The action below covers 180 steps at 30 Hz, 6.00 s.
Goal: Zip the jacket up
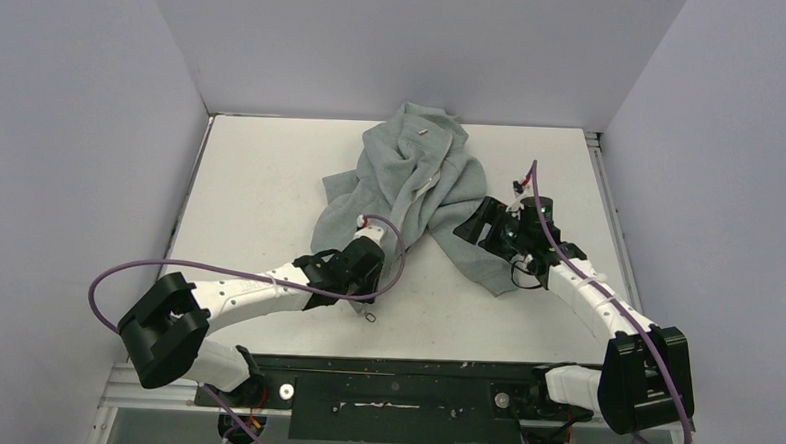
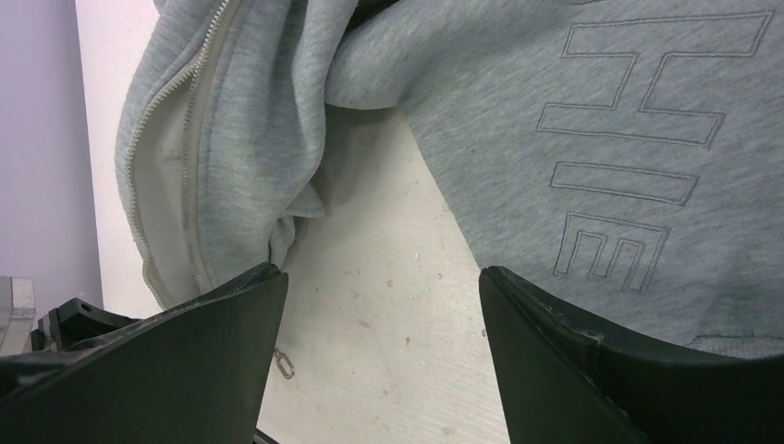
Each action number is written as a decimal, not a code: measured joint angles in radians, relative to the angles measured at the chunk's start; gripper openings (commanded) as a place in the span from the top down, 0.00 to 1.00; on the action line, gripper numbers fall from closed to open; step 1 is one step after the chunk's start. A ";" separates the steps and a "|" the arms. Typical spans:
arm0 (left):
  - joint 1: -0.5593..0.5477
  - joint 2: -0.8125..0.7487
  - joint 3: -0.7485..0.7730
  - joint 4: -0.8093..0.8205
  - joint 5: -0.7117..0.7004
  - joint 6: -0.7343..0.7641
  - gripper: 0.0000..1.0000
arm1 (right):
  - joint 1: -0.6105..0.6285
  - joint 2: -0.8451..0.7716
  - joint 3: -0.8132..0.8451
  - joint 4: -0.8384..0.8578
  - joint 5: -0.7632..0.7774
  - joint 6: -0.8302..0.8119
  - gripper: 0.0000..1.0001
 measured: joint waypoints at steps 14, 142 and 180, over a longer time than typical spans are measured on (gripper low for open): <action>0.026 -0.101 0.006 -0.020 0.044 0.001 0.94 | 0.000 0.000 -0.012 0.003 -0.002 0.013 0.23; 0.533 -0.195 -0.117 0.092 0.364 0.063 1.00 | 0.189 -0.143 0.129 -0.199 0.228 -0.101 0.40; 0.534 -0.183 -0.095 0.090 0.369 0.063 1.00 | -0.043 0.039 -0.117 -0.191 0.208 -0.082 0.66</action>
